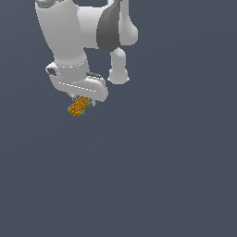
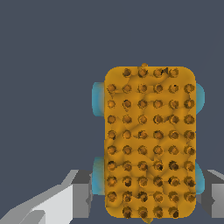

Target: Pick up the object and move it to a goal position.

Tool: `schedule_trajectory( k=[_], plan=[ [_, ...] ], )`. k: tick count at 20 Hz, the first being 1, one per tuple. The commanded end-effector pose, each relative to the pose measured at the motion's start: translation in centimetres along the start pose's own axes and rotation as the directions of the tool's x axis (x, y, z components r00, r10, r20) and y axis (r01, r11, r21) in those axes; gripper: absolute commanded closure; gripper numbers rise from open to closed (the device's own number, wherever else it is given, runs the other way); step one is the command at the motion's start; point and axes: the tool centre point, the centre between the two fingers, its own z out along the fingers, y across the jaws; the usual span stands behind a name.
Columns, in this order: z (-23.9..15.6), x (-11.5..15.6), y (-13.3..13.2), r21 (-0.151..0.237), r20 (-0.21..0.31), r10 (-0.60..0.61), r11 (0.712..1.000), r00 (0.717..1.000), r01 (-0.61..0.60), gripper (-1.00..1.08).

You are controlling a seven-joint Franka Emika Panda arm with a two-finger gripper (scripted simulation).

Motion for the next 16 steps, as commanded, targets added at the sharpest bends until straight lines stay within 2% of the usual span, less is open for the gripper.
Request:
schedule_trajectory(
  k=[1, 8, 16],
  plan=[
    [-1.9, 0.0, 0.4, 0.0, 0.001, 0.0, 1.0, 1.0, 0.0, 1.08],
    [-4.9, 0.3, 1.0, -0.001, 0.001, -0.001, 1.0, 1.0, 0.001, 1.08],
    [-5.2, 0.4, 1.0, -0.001, 0.0, -0.001, 1.0, 1.0, 0.001, 1.08]
  ],
)
